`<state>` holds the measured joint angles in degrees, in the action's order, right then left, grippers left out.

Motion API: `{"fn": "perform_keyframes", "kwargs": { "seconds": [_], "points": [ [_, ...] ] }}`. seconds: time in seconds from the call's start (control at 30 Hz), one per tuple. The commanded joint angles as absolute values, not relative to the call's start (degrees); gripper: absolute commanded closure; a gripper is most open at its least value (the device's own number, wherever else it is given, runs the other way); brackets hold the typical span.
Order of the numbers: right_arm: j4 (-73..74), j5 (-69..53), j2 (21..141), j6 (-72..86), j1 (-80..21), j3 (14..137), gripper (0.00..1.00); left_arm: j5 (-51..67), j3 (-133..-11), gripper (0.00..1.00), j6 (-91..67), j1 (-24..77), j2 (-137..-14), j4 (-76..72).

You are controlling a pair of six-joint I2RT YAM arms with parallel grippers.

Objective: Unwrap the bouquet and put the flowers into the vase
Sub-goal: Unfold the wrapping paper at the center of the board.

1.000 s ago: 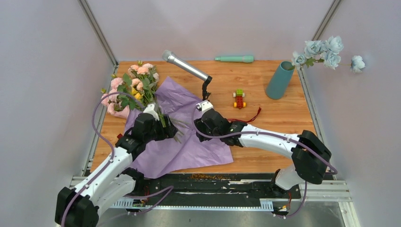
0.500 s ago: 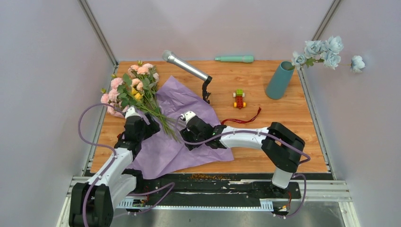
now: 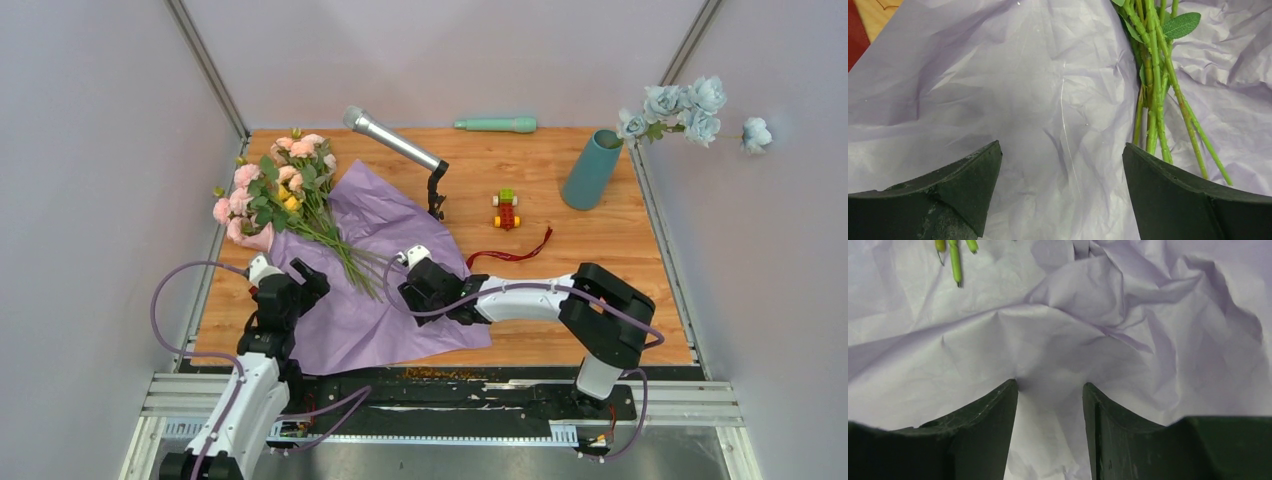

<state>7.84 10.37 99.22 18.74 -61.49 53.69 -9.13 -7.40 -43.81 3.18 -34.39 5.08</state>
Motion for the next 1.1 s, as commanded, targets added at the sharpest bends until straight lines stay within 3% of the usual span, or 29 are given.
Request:
{"fn": "perform_keyframes", "kwargs": {
  "seconds": [0.0,0.23,0.47,0.73,1.07],
  "points": [
    [9.33,11.35,95.89,20.39,-61.72,51.26,0.48,-8.89,-8.05,0.02,-46.35,2.58,-30.88,8.3],
    [12.22,10.68,88.81,18.55,-61.5,51.76,0.46,-2.17,-17.81,0.02,-46.02,2.55,-32.35,10.32],
    [13.98,8.97,80.64,18.28,-58.89,50.81,0.46,2.68,-23.06,0.06,-46.82,2.48,-41.23,2.55],
    [14.87,9.49,73.38,18.87,-57.19,48.18,0.46,5.35,-22.08,0.37,-51.49,2.38,-51.14,-8.46],
    [15.42,10.22,66.95,20.4,-56.01,44.98,0.47,4.47,-22.04,0.57,-48.68,2.31,-61.0,-13.08]
  ]
}}
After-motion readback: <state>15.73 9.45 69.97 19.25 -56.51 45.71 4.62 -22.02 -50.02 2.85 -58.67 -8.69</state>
